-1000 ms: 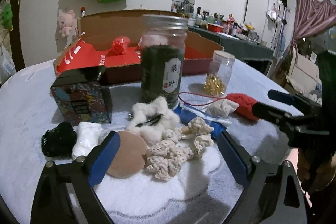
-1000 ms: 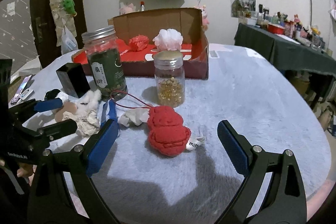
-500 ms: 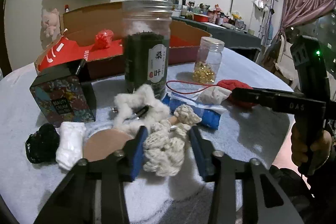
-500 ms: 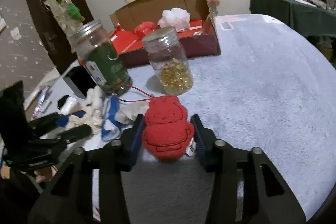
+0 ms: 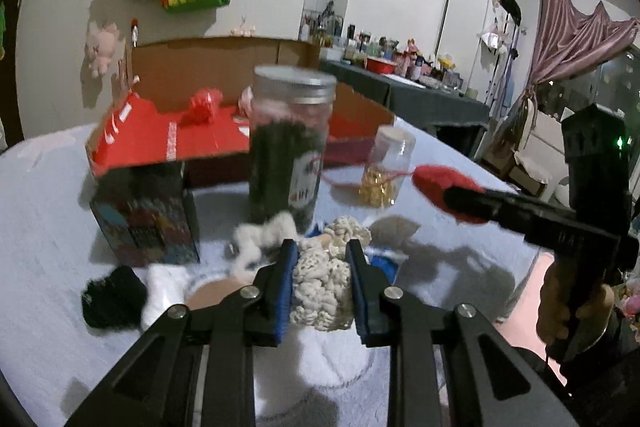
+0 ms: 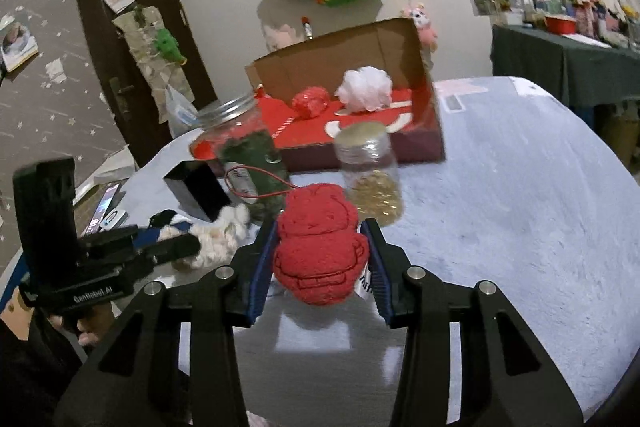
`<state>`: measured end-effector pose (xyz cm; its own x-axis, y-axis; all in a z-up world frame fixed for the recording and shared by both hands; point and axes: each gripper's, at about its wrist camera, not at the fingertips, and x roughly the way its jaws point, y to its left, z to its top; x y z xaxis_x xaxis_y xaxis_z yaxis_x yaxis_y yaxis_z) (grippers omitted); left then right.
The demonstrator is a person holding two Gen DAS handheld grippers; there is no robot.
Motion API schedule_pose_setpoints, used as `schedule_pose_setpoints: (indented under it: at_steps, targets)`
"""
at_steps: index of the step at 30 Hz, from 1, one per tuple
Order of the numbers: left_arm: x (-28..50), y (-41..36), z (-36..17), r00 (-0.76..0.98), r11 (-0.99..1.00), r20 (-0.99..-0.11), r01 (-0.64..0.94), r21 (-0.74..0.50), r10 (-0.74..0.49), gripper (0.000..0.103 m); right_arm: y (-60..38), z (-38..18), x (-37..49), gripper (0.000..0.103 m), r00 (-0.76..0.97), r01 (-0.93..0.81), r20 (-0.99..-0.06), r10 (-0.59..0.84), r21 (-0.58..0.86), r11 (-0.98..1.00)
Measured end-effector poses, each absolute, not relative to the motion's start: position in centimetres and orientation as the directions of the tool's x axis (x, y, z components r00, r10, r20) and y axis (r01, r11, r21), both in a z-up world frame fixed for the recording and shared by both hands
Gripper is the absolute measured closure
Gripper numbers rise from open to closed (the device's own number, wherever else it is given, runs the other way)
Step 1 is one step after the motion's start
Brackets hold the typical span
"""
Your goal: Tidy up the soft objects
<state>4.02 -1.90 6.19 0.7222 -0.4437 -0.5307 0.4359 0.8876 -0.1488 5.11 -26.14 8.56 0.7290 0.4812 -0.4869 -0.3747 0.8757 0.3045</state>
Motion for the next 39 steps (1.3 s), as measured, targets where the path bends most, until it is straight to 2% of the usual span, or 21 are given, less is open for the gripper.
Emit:
schedule_pose_setpoints:
  at_steps: [15,39]
  targets:
    - [5.2,-0.7,5.5,0.744,0.915,-0.541,0.378,-0.143,-0.392,0.077,-23.1,7.5,5.6,0.062,0.7,-0.396,-0.524,0.485,0.28,0.874]
    - [4.4,9.4,7.3,0.822,0.978,-0.53,0.173,-0.117,-0.209,0.077,-29.3,6.5,6.4,0.062,0.694,-0.29,-0.551,0.464,0.376,0.88]
